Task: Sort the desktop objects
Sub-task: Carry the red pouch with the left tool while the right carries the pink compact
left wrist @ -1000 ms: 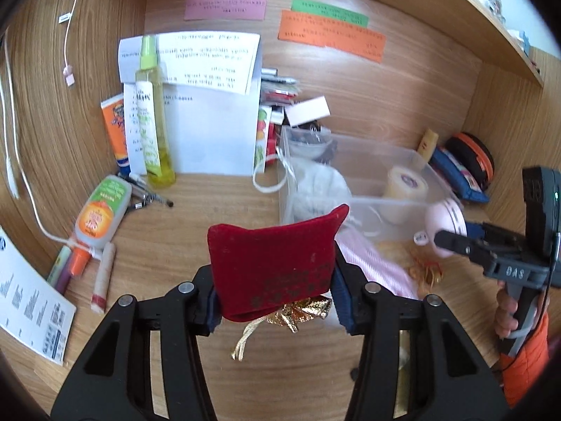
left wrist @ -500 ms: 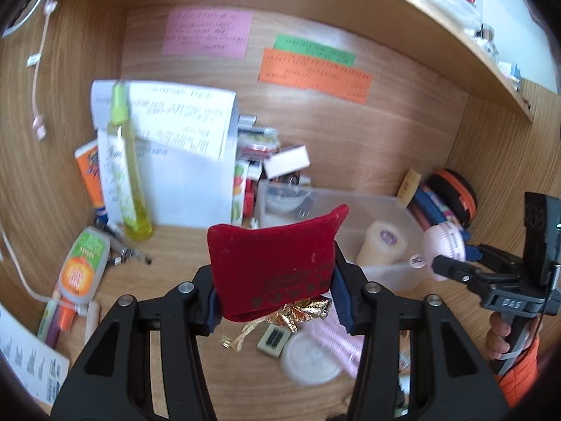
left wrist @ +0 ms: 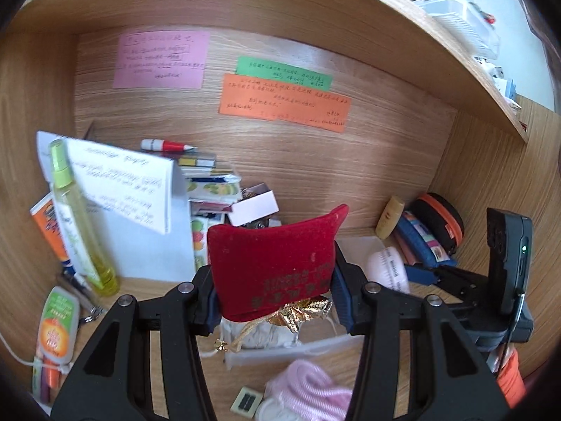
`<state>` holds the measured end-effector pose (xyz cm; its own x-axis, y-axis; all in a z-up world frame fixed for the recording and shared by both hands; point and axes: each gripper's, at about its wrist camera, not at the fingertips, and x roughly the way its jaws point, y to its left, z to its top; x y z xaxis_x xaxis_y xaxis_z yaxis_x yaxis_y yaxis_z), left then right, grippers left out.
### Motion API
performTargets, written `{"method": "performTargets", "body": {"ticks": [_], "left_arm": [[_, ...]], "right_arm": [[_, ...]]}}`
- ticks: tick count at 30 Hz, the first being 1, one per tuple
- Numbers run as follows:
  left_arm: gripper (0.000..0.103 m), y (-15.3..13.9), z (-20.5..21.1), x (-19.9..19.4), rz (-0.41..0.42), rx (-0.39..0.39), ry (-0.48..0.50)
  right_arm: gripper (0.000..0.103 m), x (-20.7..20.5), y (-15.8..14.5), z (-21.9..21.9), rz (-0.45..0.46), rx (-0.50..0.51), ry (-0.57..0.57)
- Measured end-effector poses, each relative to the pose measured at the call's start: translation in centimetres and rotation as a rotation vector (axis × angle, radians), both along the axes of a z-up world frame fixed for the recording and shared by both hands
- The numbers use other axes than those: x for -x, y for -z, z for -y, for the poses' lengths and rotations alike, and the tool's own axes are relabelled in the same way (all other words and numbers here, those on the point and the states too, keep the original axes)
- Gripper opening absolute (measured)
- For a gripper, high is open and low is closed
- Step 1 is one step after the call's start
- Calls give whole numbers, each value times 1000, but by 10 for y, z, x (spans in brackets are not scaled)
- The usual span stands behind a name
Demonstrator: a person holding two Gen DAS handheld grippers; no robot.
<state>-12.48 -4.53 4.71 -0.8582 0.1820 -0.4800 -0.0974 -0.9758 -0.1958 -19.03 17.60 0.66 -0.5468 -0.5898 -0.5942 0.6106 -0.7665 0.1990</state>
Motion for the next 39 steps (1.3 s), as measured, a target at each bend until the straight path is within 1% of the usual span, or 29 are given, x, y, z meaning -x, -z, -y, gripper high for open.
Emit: {"method": "performTargets", "body": {"ticks": [2, 4, 8, 10, 14, 16, 22, 25, 27, 29, 30, 34, 39], "left_arm": [[51, 1, -2, 10, 7, -12, 8], [51, 7, -3, 16, 13, -25, -5], [50, 31, -4, 30, 56, -21, -1], [50, 41, -3, 36, 83, -19, 1], [50, 53, 0, 43, 124, -30, 3], [51, 57, 1, 46, 144, -36, 5], [50, 68, -1, 51, 171, 2, -26], [51, 71, 0, 53, 184, 15, -34], [51, 74, 1, 55, 195, 17, -41], [50, 77, 2, 57, 211, 15, -43], [51, 76, 2, 56, 207, 21, -49], [51, 77, -2, 55, 203, 58, -62], [55, 81, -12, 56, 196, 142, -85]], "right_arm": [[63, 3, 0, 5, 6, 3, -2], [63, 6, 2, 14, 6, -1, -7], [63, 7, 15, 27, 21, -16, -27], [63, 9, 23, 33, 36, -34, -40], [64, 9, 36, 42, 33, -87, -39], [64, 6, 39, 45, 8, -110, -33], [64, -1, 40, 47, -10, -116, -48], [64, -4, 38, 50, -2, -96, -91], [63, -7, 38, 52, -21, -115, -79], [64, -6, 41, 54, -20, -132, -78], [64, -5, 42, 54, -9, -134, -80], [64, -2, 44, 53, -1, -148, -70], [64, -1, 44, 52, -22, -181, -38]]}}
